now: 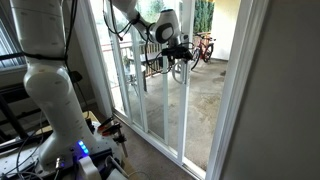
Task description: Slide open the door
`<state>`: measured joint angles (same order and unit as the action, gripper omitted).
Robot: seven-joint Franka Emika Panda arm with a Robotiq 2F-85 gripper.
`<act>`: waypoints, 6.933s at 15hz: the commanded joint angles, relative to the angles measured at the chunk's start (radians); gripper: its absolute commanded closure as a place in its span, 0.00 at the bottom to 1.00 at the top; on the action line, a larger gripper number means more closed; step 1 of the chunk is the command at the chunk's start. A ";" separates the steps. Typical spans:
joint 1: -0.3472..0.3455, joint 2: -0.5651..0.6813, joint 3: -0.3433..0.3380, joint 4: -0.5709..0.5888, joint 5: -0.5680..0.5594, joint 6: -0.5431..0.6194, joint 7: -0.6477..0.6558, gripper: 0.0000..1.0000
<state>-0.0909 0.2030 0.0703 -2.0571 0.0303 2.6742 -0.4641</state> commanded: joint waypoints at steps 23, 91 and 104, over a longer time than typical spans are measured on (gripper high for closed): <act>0.149 0.047 0.062 0.033 -0.135 -0.042 0.175 0.00; 0.764 0.158 0.087 0.265 -1.146 -0.395 1.568 0.00; 0.713 -0.017 0.261 -0.076 -1.409 -0.235 2.188 0.00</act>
<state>0.6898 0.2513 0.3102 -2.0563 -1.3954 2.3456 1.6555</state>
